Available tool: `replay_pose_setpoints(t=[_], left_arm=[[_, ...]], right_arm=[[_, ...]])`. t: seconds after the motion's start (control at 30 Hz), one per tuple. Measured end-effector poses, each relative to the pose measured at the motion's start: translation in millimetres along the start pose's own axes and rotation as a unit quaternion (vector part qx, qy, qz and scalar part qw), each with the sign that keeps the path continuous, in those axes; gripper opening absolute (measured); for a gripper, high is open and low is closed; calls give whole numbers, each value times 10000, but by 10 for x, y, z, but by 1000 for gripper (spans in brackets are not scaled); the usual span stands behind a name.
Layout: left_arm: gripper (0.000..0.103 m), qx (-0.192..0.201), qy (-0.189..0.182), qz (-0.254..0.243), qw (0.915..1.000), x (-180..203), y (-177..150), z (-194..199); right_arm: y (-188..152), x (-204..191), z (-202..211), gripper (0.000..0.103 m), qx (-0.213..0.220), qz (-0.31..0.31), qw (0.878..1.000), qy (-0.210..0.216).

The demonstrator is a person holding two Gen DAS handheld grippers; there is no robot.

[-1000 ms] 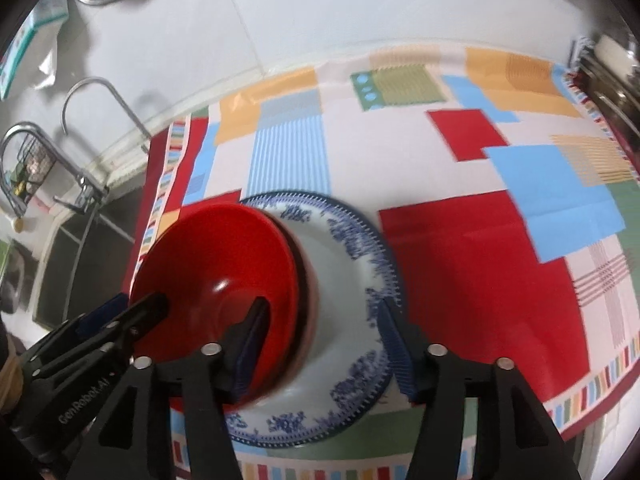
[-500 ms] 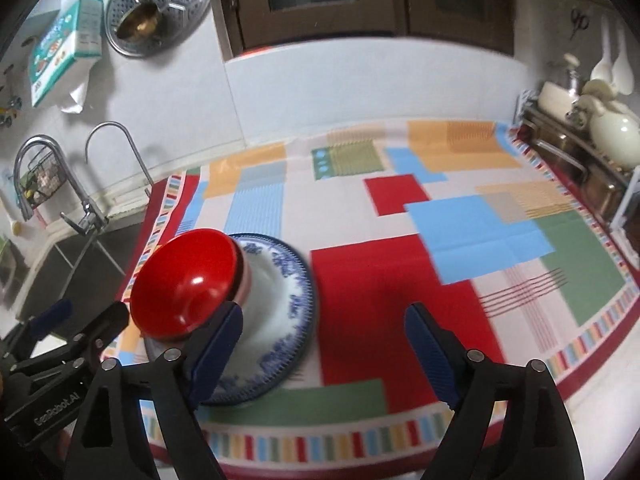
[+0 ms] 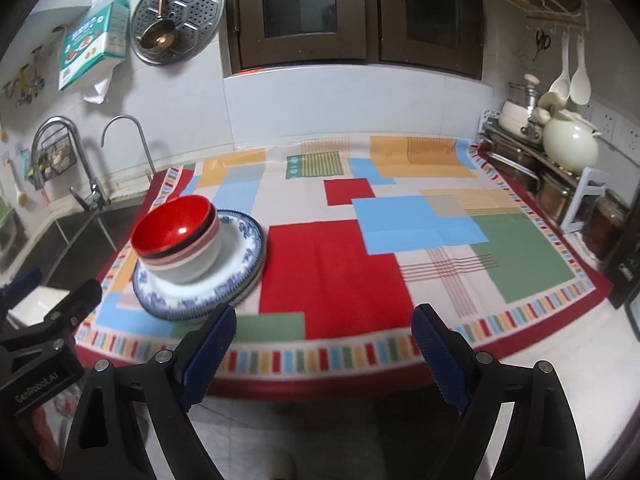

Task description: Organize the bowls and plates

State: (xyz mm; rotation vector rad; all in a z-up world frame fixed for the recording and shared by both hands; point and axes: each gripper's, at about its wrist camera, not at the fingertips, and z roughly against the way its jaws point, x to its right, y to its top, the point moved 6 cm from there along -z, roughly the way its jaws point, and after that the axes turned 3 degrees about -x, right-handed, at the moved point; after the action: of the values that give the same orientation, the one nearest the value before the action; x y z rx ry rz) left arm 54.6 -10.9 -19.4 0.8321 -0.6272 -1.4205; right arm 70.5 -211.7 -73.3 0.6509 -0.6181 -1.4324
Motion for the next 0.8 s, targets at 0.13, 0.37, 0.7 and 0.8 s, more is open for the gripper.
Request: replay_pose_setpoints(t=[0.13, 0.37, 0.7, 0.8], left_arm=[[103, 35, -54, 89, 9999, 31, -133, 216], [103, 49, -79, 149, 9998, 52, -308, 487], [103, 378, 46, 165, 9991, 57, -398, 848], [103, 394, 32, 177, 9991, 48, -427, 900]], right_arm=[[-131, 51, 235, 90, 121, 43, 9999, 16], [-284, 99, 575, 90, 366, -21, 9993, 107], [-417, 152, 882, 90, 588, -158, 9980, 152], [-455, 162, 944, 90, 623, -200, 9977, 169]])
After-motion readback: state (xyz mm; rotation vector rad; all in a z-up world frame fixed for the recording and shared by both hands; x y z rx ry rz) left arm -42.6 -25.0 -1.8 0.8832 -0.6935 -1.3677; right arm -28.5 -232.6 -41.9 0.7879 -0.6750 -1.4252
